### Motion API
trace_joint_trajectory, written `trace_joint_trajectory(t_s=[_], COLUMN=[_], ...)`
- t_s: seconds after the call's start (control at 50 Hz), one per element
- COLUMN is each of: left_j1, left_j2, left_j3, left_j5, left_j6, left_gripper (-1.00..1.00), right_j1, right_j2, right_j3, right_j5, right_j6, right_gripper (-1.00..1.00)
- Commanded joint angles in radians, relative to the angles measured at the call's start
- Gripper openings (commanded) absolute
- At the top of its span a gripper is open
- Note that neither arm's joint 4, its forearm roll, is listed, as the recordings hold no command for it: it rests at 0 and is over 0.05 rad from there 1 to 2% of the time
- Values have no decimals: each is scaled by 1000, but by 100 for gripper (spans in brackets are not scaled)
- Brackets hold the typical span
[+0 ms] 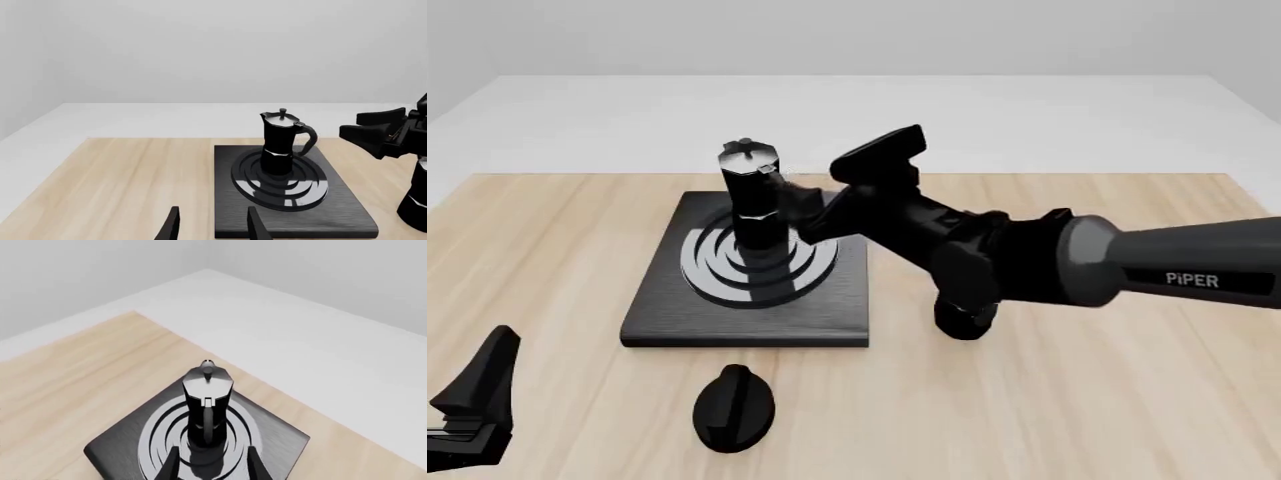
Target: Put the right moka pot on the stove.
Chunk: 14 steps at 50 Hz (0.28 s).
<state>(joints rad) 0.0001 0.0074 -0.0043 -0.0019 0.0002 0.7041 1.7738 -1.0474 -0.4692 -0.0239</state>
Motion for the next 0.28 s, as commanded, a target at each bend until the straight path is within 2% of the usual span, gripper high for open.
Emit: trace_joint_trajectory(t_s=[0.02, 0.28], left_j1=[0, 0], left_j2=[0, 0], left_j3=[0, 0], left_j5=[0, 0], left_j6=[0, 0], left_gripper=[100, 100], right_j1=[-18, -58], right_j2=[-84, -204], right_j3=[70, 156], right_j5=[8, 37], right_j6=[4, 13], right_gripper=[100, 100])
